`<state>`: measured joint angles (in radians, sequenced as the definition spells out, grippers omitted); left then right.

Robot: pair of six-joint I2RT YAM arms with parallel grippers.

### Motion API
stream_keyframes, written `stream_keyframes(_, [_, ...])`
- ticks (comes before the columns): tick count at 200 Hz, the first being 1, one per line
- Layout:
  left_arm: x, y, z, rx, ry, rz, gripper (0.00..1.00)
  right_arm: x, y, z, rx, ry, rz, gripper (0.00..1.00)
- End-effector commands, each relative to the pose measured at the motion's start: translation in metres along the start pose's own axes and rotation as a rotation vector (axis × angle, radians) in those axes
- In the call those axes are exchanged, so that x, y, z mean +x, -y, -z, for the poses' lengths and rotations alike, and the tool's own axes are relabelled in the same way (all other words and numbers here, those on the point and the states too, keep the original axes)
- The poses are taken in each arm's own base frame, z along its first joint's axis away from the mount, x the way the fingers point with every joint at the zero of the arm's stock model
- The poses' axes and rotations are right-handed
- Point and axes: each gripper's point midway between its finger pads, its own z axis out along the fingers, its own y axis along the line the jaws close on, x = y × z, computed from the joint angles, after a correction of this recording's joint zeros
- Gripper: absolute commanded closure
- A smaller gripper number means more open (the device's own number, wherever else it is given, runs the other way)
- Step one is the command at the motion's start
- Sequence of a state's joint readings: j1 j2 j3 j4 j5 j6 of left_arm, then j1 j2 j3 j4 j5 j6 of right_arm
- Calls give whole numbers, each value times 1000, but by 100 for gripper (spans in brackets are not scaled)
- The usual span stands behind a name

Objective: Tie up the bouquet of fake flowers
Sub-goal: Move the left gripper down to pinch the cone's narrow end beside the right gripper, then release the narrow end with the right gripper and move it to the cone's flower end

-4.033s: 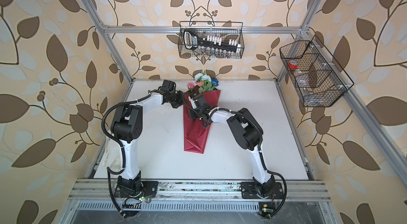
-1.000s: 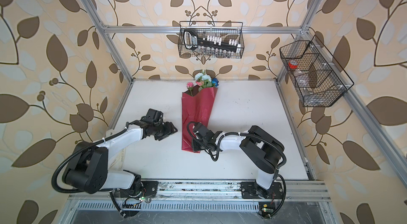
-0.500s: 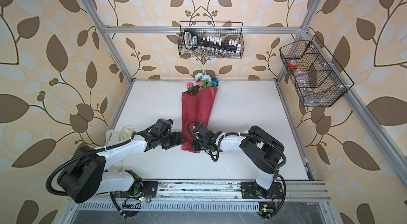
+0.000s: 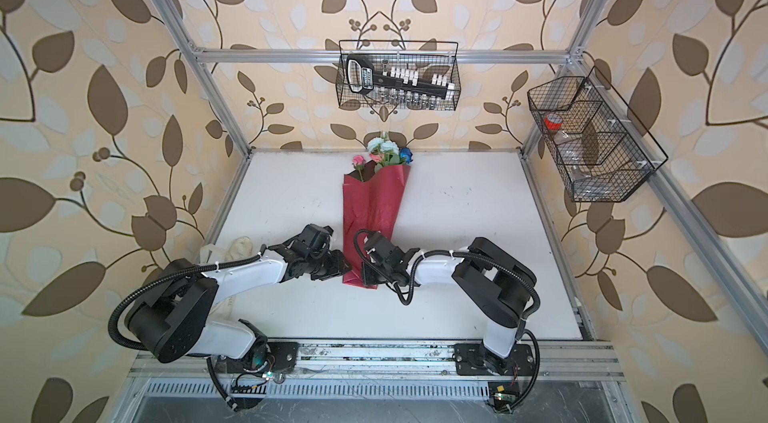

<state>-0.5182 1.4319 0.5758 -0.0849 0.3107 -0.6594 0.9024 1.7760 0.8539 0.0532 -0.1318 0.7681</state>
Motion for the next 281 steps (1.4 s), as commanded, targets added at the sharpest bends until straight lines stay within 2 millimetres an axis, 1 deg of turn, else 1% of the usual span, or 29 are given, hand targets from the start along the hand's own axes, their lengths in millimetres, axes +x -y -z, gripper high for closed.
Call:
stream_keyframes(1, [8,-13,-9,-57,-34,-8,75,25,13,-4,30,-76,-22,87])
stream_keyframes(15, [8,-19,-11,-88,-33,-2,84,24,10,-3,22,-73,-25,87])
stream_keyframes(51, [10,-30,-14,-145,-50,10,93,13,-1,4,-30,-45,-40,86])
stream_keyframes(77, [13,-33,-16,-159,-67,18,94,1,-9,13,-126,-6,-94,84])
stream_keyframes(99, [14,-35,-16,-172,-73,23,94,-17,-13,25,-223,59,-158,84])
stream_keyframes(117, [15,-37,-15,-184,-80,28,92,-27,-4,27,-227,97,-176,84])
stream_keyframes(143, [16,-38,-15,-189,-85,35,85,-33,11,20,-221,103,-239,84])
stream_keyframes(173, [16,-39,-15,-197,-86,37,84,-43,26,15,-205,122,-260,84])
stream_keyframes(193, [17,-41,-17,-205,-91,42,87,-50,31,15,-205,140,-263,84])
stream_keyframes(215, [19,-46,-21,-221,-100,60,92,-51,33,12,-193,143,-258,85])
stream_keyframes(217, [19,-46,-21,-221,-101,60,92,-55,39,13,-186,154,-271,85])
stream_keyframes(220, [19,-47,-21,-224,-102,63,93,-57,42,13,-181,158,-277,85])
stream_keyframes(240, [22,-50,-24,-235,-117,74,97,-61,55,11,-164,170,-299,84])
stream_keyframes(254, [24,-52,-26,-241,-126,77,100,-64,60,10,-174,175,-308,85])
stream_keyframes(271, [24,-53,-25,-250,-130,77,100,-70,63,10,-192,182,-317,85])
stream_keyframes(281, [25,-54,-25,-256,-133,78,100,-74,64,9,-198,189,-289,85])
